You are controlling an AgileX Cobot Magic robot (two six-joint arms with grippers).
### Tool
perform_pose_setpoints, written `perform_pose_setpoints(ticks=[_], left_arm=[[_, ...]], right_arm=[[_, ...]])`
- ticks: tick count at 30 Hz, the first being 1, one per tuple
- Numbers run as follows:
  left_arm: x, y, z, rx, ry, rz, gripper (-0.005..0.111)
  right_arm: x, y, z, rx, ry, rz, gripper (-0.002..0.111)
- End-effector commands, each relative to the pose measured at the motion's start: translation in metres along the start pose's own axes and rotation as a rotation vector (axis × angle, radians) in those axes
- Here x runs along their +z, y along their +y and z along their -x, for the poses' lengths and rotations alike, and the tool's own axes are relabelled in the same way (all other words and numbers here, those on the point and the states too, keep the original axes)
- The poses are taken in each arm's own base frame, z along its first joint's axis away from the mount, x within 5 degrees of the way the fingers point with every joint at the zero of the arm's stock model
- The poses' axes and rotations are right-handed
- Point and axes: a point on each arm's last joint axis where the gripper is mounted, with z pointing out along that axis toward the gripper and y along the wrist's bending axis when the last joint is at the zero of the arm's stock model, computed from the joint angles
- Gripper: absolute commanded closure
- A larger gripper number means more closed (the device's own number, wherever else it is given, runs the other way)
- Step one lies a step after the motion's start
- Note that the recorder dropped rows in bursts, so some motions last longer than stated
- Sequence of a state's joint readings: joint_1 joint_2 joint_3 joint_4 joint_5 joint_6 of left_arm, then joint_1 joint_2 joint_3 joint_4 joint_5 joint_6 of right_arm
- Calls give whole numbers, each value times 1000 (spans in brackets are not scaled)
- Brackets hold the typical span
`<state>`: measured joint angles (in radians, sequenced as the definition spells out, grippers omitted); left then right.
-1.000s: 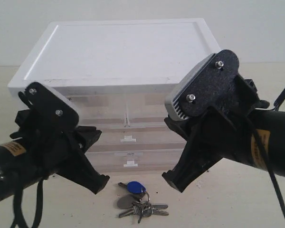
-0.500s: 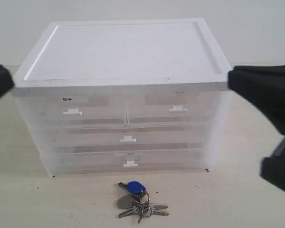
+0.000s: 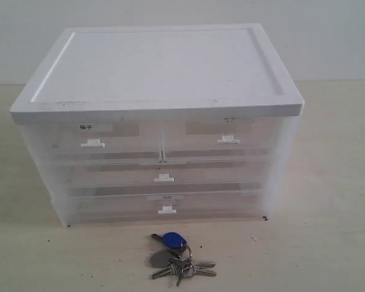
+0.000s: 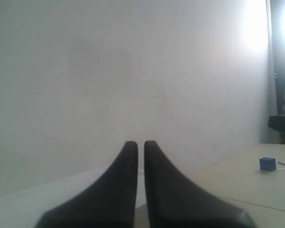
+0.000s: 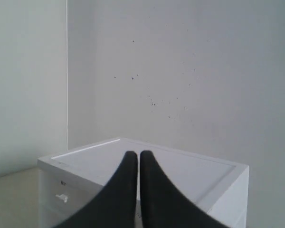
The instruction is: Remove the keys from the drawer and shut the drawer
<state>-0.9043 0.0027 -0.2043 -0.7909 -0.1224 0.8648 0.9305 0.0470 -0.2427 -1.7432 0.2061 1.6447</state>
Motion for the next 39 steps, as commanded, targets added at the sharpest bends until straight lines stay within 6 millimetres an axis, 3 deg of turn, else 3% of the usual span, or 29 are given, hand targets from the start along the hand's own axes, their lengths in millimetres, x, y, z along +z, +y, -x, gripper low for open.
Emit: perform_pose_setpoints(ticks=[1,26,34,39], left_arm=[[0,-2,-2,-5,13,-19,102],[0,-2,-4,-1,21,-15,102],[-3,-2,-38,131,110,53,102],[-7,6,-57,137,170,218,102]], right_arm=[[-1,-1,0,2,-6,-9,109],[-1,-1,0,4,-5,-6,109],[-1,-1,0,4,-6,-11,109],[-1,-1,0,8,-6,-11,109]])
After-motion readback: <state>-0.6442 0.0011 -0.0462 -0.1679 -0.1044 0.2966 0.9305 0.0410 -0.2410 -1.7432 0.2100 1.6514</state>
